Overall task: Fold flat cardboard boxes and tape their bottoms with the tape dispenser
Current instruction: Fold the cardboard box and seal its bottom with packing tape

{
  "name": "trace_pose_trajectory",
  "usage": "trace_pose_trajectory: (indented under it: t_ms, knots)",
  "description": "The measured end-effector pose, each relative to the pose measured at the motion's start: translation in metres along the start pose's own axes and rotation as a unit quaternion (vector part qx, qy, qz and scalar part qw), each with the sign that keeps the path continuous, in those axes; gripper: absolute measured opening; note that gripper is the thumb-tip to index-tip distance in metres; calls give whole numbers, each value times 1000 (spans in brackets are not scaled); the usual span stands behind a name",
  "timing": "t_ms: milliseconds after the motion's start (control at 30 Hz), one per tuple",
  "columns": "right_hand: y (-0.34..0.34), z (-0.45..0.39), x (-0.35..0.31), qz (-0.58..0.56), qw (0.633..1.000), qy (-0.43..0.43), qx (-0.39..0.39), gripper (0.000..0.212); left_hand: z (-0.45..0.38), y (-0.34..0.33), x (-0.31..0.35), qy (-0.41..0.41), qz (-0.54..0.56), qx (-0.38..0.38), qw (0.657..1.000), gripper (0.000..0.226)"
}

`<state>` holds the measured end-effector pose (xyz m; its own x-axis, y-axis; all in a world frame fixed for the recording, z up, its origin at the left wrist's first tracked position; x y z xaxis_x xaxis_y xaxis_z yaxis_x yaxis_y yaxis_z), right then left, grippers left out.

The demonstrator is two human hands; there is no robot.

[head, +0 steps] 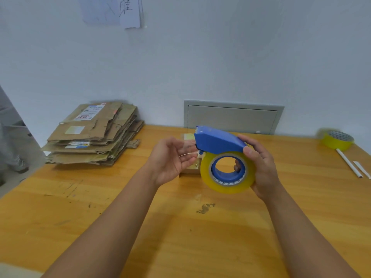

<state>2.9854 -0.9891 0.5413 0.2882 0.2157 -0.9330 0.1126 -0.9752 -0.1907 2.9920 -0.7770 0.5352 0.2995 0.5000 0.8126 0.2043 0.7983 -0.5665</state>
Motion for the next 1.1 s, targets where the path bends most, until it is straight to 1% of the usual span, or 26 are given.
trace_pose_trajectory:
  t_ms: [100, 200, 300, 367, 433, 500, 567, 667, 800, 933, 1033, 1100]
  knots:
    - [-1, 0, -3, 11, 1000, 0, -8, 43, 0, 6, 1, 20, -22, 38, 999, 39]
    - [-1, -2, -6, 20, 1000, 0, -13, 48, 2, 14, -2, 37, -66, 83, 994, 31]
    - [1, -3, -8, 30, 999, 2, -16, 48, 5, 17, -6, 65, -90, 69, 991, 28]
    - [2, -3, -10, 39, 999, 5, -17, 47, 6, 19, -8, 74, -86, 62, 992, 20]
    - [2, -3, -11, 49, 999, 8, -21, 46, 4, 21, -7, 64, -99, 65, 991, 16]
    - [1, -3, -11, 63, 997, 13, -29, 45, 2, 23, -4, 45, -125, 86, 987, 17]
    - [0, -4, -13, 79, 996, 21, -38, 44, 0, 25, 0, 28, -155, 101, 982, 13]
    - [1, -8, -18, 103, 993, 28, -53, 43, -3, 25, 8, 8, -211, 103, 972, 6]
    - [3, -17, -24, 167, 982, 21, -87, 48, -7, 32, 22, -8, -275, 132, 952, 8]
    - [23, -20, -29, 185, 979, 24, -81, 50, -6, 60, 42, -17, -309, 171, 936, 11]
    - [30, -22, -26, 218, 971, 11, -96, 53, -7, 71, 37, -23, -339, 199, 919, 12]
    - [30, -24, -21, 233, 967, -4, -106, 48, -9, 74, 32, -35, -339, 227, 912, 15]
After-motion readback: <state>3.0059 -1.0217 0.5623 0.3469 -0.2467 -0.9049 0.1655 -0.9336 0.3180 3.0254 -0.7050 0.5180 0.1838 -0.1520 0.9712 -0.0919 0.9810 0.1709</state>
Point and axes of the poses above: each hand's wrist, its own z-axis away from the middle knuckle, its own y-axis out of the back of the hand, x = y × z, the point moved 9 cm from there along -z, towards the middle knuckle
